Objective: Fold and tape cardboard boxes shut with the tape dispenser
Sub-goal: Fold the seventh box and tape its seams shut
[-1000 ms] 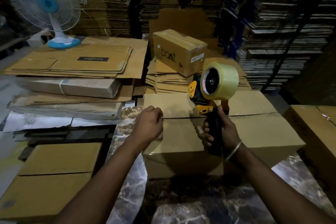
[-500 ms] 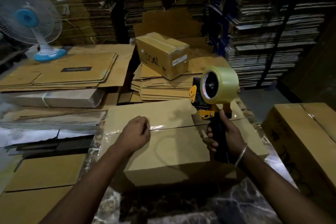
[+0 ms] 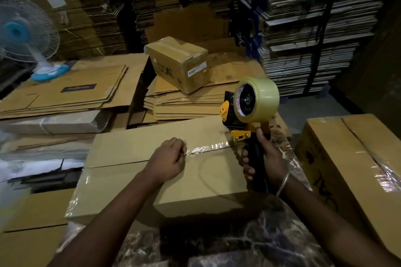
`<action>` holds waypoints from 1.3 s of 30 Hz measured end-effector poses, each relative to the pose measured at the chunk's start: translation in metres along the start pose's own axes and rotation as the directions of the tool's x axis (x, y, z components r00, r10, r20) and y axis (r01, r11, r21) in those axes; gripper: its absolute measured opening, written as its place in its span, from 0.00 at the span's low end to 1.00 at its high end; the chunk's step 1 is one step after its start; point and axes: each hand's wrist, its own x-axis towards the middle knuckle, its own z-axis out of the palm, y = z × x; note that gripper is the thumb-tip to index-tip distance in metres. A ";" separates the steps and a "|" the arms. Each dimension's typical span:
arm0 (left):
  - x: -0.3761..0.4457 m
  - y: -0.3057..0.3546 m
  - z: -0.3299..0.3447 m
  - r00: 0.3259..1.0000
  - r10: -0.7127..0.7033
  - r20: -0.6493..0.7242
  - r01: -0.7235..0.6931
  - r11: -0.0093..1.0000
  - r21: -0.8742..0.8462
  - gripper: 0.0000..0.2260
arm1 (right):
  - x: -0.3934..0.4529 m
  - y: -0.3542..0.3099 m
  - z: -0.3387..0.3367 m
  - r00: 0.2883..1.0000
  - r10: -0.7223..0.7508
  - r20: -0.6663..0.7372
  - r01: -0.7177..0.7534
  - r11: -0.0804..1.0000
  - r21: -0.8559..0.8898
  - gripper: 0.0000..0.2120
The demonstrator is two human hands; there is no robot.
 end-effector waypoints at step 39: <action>0.003 0.113 0.048 0.947 -0.256 0.195 0.236 0.964 0.118 0.32 | -0.011 -0.019 -0.058 0.996 -0.057 0.066 0.049 0.992 0.112 0.31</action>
